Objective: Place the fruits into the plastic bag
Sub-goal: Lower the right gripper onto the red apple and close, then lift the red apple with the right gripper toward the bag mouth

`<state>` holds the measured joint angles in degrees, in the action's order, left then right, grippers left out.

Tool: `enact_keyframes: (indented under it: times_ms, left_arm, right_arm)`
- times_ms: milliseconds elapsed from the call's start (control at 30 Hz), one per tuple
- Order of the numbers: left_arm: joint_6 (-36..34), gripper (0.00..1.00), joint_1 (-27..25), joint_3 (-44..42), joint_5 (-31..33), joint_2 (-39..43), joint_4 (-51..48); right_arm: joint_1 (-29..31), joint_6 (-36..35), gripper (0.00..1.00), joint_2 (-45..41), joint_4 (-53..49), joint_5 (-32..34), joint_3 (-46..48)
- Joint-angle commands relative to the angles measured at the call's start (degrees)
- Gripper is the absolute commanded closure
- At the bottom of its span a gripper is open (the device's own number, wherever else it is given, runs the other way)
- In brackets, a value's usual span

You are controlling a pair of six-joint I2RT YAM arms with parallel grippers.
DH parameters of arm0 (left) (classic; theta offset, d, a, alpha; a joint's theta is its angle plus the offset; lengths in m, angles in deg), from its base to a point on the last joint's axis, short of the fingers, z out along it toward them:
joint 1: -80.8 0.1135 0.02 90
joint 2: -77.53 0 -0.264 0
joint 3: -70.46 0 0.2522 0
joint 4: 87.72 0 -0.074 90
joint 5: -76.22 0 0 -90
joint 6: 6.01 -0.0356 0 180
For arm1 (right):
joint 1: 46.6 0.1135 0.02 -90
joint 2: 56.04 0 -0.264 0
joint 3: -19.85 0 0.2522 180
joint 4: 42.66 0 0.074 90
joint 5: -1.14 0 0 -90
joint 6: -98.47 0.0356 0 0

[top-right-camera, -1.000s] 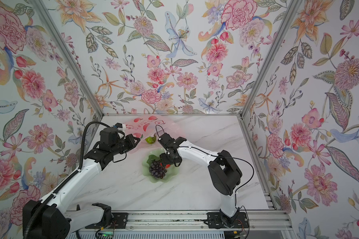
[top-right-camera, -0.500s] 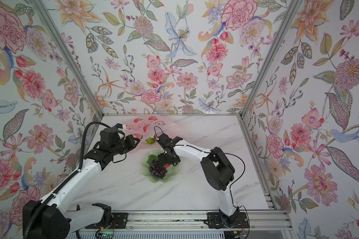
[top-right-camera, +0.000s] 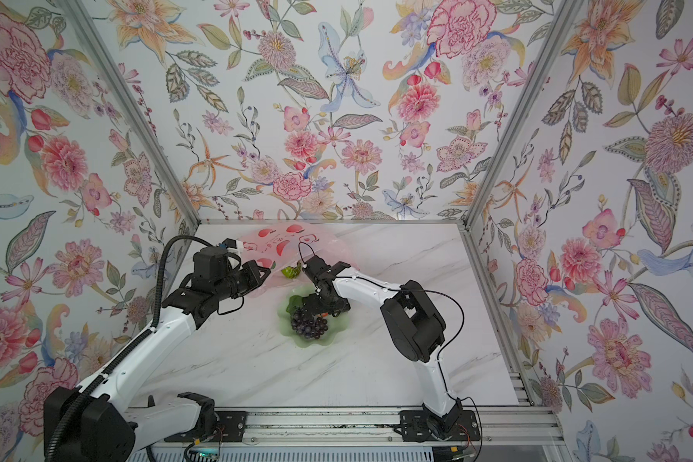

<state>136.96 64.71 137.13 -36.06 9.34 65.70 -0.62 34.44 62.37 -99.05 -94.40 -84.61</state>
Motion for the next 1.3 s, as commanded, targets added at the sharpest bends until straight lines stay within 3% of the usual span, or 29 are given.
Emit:
enact_keyframes:
  times_ms: [0, 433, 800, 1067, 1267]
  left_arm:
    - [-1.25, 1.0, -0.35, 1.23, -0.57, 0.07, -0.59]
    - [-0.86, 1.0, -0.43, 0.92, -0.74, 0.24, -0.23]
    - [-1.03, 1.0, -0.45, 0.37, -0.66, 1.1, -0.88]
    - [-0.87, 1.0, -0.34, -0.69, -0.57, 1.83, -0.91]
    - [-0.33, 1.0, -0.34, -1.25, -0.99, 1.82, -0.2]
  right_arm:
    - [-0.27, -0.05, 0.0, 0.86, -0.8, 1.05, -1.48]
    - [0.31, -0.91, 0.15, 0.51, -1.3, 8.25, -4.84]
    - [0.01, -0.71, 0.17, 7.29, -5.73, 8.99, -12.36]
    - [-0.01, 0.92, 0.21, 7.51, -6.77, 9.05, -11.14]
    - [-0.01, 1.01, 0.36, 6.48, -6.7, 9.23, -11.11]
